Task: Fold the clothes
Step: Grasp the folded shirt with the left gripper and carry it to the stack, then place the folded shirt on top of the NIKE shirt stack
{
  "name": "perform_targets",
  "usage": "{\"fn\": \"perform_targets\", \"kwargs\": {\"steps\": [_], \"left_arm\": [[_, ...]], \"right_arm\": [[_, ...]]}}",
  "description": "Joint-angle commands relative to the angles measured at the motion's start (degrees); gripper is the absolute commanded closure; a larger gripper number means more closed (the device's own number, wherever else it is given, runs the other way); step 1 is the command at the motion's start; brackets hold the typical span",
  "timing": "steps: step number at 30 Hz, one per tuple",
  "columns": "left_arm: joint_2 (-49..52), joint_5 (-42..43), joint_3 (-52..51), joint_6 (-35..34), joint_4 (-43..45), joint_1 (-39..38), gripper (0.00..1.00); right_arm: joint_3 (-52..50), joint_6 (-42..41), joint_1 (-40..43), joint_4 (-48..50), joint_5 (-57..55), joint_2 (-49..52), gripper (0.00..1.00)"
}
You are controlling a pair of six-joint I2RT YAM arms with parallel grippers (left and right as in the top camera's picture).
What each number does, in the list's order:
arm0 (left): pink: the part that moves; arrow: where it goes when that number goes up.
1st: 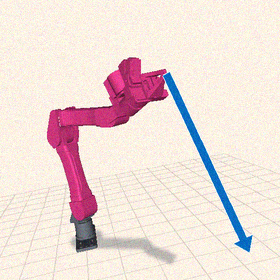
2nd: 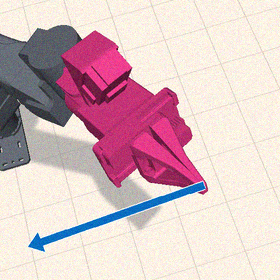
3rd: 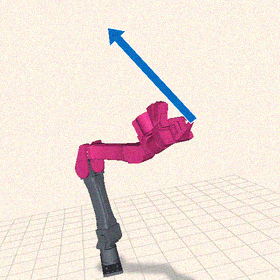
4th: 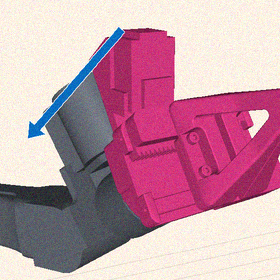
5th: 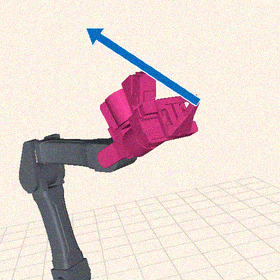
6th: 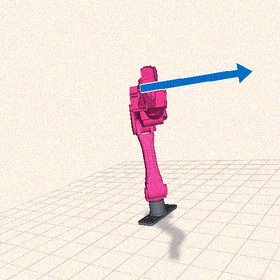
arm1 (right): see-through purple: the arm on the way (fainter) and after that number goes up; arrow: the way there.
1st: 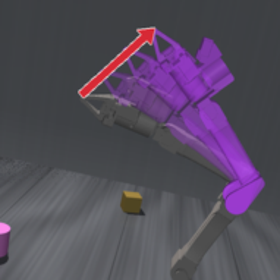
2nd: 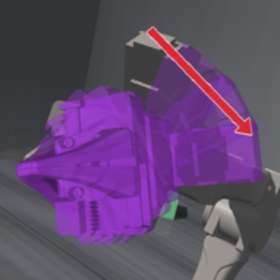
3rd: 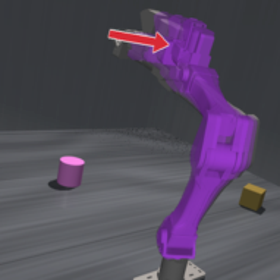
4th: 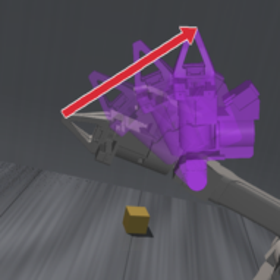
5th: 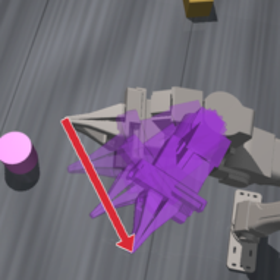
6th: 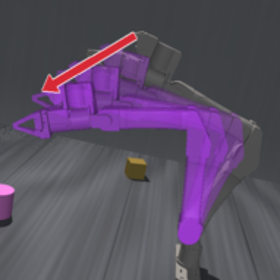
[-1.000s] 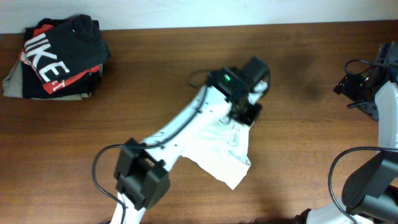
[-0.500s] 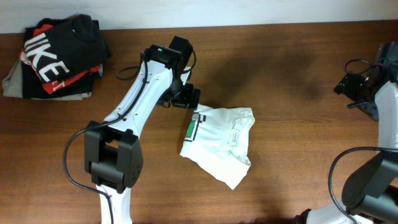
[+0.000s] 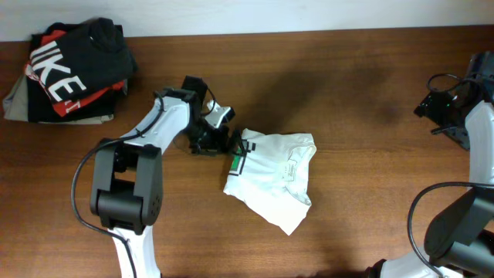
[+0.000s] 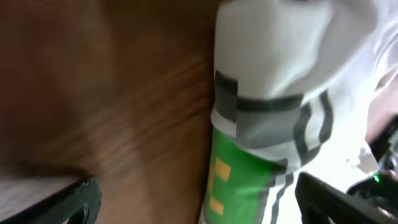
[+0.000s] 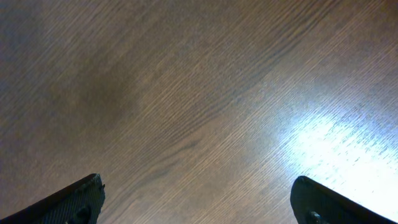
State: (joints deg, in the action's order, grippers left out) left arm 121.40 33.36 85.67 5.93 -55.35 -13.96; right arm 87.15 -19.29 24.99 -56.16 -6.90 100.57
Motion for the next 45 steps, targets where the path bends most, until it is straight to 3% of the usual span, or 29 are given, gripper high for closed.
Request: {"fn": "perform_targets", "kwargs": {"steps": [1, 6, 8, 9, 11, 15, 19, 23, 29, 38, 41, 45], "left_arm": [[-0.2, 7.4, -3.3, 1.5, 2.8, -0.3, 0.01], [-0.2, 7.8, -5.5, 0.5, 6.9, -6.1, 0.01], [-0.2, 7.5, -5.5, -1.2, 8.7, -7.0, 0.08], [-0.2, 6.1, -5.5, -1.2, 9.6, -7.1, 0.27], [-0.2, 5.6, -5.5, -1.2, 9.9, -7.1, 0.45], [-0.2, -0.3, -4.9, -3.8, 10.5, -7.0, 0.98], [-0.2, -17.5, 8.3, -3.8, 3.2, -2.0, 0.99], [-0.2, -26.2, 20.1, -1.3, 3.7, 5.3, 0.99], [-0.2, -31.7, 21.4, 4.1, 14.3, 14.4, 0.99], [-0.2, -31.7, 40.8, 4.9, 12.5, 21.8, 0.99], [-0.2, -31.7, 41.2, 0.8, 13.6, 25.1, 0.99], [0.0, -31.7, 41.2, 0.7, 16.4, 29.4, 0.99]], "right_arm": [[0.3, -0.5, 0.2, 0.0, -1.1, 0.3, 0.01], [0.3, -0.5, 0.2, 0.0, -1.1, 0.3, 0.01], [0.3, -0.5, 0.2, 0.0, -1.1, 0.3, 0.01], [0.3, -0.5, 0.2, 0.0, -1.1, 0.3, 0.02], [0.3, -0.5, 0.2, 0.0, -1.1, 0.3, 0.01], [0.3, -0.5, 0.2, 0.0, -1.1, 0.3, 0.01], [0.3, -0.5, 0.2, 0.0, -1.1, 0.3, 0.01], [0.3, -0.5, 0.2, 0.0, -1.1, 0.3, 0.01], [0.3, -0.5, 0.2, 0.0, -1.1, 0.3, 0.01], [0.3, -0.5, 0.2, 0.0, -1.1, 0.3, 0.01], [0.3, -0.5, 0.2, 0.0, -1.1, 0.3, 0.01], [0.3, -0.5, 0.2, 0.0, -1.1, 0.3, 0.01]]}}
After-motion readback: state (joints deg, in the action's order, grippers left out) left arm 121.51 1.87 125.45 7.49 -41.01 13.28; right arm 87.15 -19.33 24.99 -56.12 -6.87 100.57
